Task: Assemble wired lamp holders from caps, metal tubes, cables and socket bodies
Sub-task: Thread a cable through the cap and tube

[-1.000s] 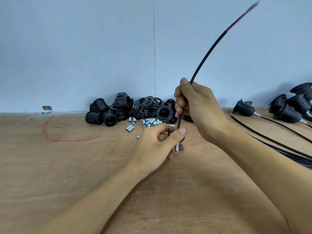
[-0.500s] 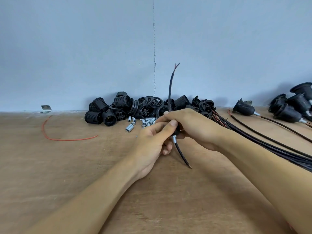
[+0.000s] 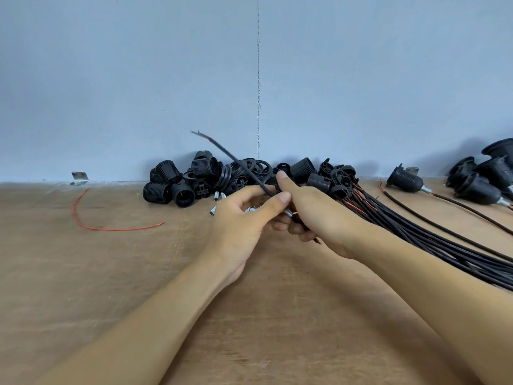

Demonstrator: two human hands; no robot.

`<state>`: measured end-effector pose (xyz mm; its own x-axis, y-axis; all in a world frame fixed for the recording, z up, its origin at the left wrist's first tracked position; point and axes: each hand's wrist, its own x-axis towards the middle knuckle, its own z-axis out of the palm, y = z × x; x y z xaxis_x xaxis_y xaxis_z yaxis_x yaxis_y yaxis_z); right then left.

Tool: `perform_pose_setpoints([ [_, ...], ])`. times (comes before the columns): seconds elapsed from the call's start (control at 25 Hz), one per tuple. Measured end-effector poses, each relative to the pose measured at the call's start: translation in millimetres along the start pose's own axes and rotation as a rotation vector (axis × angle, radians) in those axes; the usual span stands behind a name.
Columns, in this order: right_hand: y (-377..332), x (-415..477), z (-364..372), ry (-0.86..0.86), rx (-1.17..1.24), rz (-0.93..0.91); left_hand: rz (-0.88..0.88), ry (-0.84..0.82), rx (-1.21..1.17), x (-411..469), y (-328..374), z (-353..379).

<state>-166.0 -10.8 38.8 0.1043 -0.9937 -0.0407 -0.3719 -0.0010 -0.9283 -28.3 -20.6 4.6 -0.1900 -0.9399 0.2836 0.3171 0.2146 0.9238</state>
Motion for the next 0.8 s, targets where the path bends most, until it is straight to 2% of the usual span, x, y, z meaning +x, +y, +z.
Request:
perform_pose_setpoints([
  [0.16, 11, 4, -9, 0.257, -0.312, -0.130, 0.064, 0.112, 0.045, 0, -3, 2],
  [0.28, 16, 8, -15, 0.436, -0.490, -0.246, 0.048, 0.247, -0.012, 2, -4, 2],
  [0.4, 18, 10, -26, 0.567, -0.682, -0.257, 0.024, 0.374, -0.072, 7, -2, -2],
  [0.56, 26, 14, -57, 0.642, -0.906, -0.114, 0.061, 0.462, -0.006, 9, -3, -12],
  [0.68, 32, 16, -65, 0.665, -0.962, -0.067, 0.058, 0.421, 0.108, 6, -6, -11],
  [0.8, 36, 17, -56, 0.627, -0.966, -0.107, 0.014, 0.351, 0.039, 4, -8, -8],
])
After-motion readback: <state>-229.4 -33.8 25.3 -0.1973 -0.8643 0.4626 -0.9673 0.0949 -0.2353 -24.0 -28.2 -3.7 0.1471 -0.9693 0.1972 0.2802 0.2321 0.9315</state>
